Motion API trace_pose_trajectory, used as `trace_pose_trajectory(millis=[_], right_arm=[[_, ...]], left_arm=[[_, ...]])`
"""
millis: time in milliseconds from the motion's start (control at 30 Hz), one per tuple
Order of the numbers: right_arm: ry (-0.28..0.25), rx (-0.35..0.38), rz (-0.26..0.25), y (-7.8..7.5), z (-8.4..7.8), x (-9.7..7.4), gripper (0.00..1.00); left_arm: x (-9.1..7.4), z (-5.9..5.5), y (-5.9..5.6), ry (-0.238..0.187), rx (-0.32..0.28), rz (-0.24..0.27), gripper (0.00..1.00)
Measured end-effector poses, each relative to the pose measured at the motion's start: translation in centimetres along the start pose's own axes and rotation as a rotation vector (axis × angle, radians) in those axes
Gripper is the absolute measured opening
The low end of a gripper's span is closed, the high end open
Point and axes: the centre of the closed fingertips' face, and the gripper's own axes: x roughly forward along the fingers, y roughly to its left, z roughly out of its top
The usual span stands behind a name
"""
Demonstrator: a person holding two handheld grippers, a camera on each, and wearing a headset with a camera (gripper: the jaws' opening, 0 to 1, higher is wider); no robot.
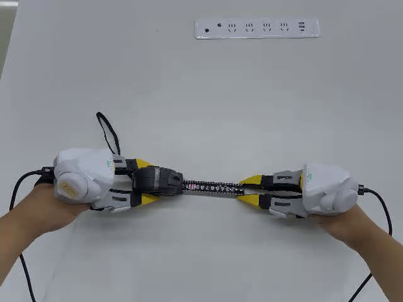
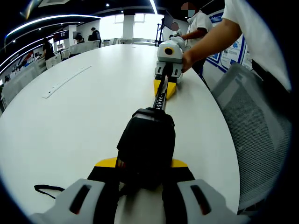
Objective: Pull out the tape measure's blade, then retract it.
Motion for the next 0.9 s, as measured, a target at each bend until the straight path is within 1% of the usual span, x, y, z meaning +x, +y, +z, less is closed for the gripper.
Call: trace_pose_trajectory(millis=[900], right_arm=[[0.004, 0.027, -0.034, -0.3, -1.3, -3.2, 0.09]], left_arm=[[0.0, 0.0, 0.0, 0.004, -0.008, 0.002, 0.31]])
